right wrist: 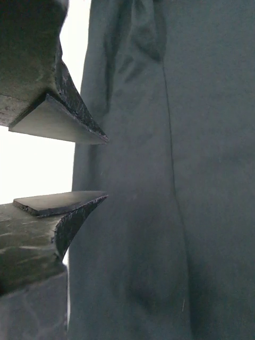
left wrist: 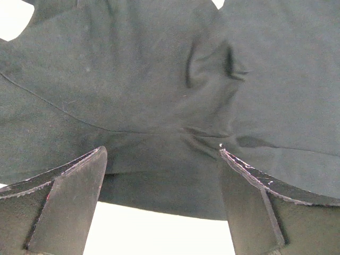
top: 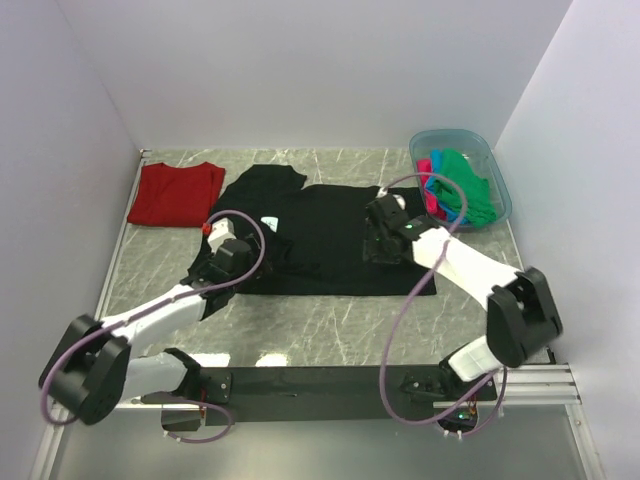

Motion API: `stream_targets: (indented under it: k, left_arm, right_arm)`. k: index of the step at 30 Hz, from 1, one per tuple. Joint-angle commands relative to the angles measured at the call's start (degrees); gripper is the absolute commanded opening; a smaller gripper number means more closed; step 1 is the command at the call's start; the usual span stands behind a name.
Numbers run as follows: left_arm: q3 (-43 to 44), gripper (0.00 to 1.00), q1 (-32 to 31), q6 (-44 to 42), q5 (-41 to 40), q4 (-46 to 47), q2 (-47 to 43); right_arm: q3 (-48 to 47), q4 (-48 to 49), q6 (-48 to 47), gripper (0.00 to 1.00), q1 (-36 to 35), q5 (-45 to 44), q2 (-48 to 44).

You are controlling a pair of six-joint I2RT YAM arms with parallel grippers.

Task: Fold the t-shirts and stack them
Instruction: Fold the tshirt

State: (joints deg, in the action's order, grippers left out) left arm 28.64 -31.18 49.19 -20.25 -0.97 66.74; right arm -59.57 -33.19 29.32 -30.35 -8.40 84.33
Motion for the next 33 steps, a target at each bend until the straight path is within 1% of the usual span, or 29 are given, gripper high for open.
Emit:
stream_targets:
  k: [1, 6, 13, 17, 20, 21, 25, 33]
  left_arm:
    - [1.68, 0.90, -0.20, -0.76, 0.03, 4.92, 3.04]
    - [-0.15, 0.90, -0.37, -0.94, 1.44, 5.63, 5.86]
    - [-6.49, 0.89, -1.07, 1.26, 4.69, 5.46, 2.78]
    - [-7.64, 0.89, -3.18, 3.72, 3.91, 2.73, 1.12]
    - [-8.25, 0.89, -5.20, 5.56, 2.50, 1.15, -0.82]
    - [-8.43, 0.89, -5.56, 6.52, 2.15, -1.20, -1.78]
    - [-10.09, 0.89, -7.40, 9.69, 0.48, -5.00, -5.38]
    - [-14.14, 0.89, -8.46, 16.55, -0.67, -13.08, -15.83]
  right_arm:
    - [-1.25, 6.19, 1.70, 0.47, -1.64, 2.51, 4.78]
    - [-0.20, 6.91, 1.97, 0.45, -3.49, 1.99, 10.14]
    - [5.86, 7.35, 2.85, 0.45, -5.77, 1.28, 10.06]
    - [9.46, 7.70, 3.63, 0.45, -6.74, 1.99, 9.53]
    - [11.40, 7.53, 4.34, 0.45, -7.79, 2.87, 8.57]
    - [11.84, 7.53, 4.60, 0.45, -8.06, 2.87, 7.78]
    - [13.43, 6.91, 6.10, 0.45, -9.64, 3.31, 5.49]
    - [15.97, 4.63, 9.00, 0.45, -13.24, 3.31, 1.98]
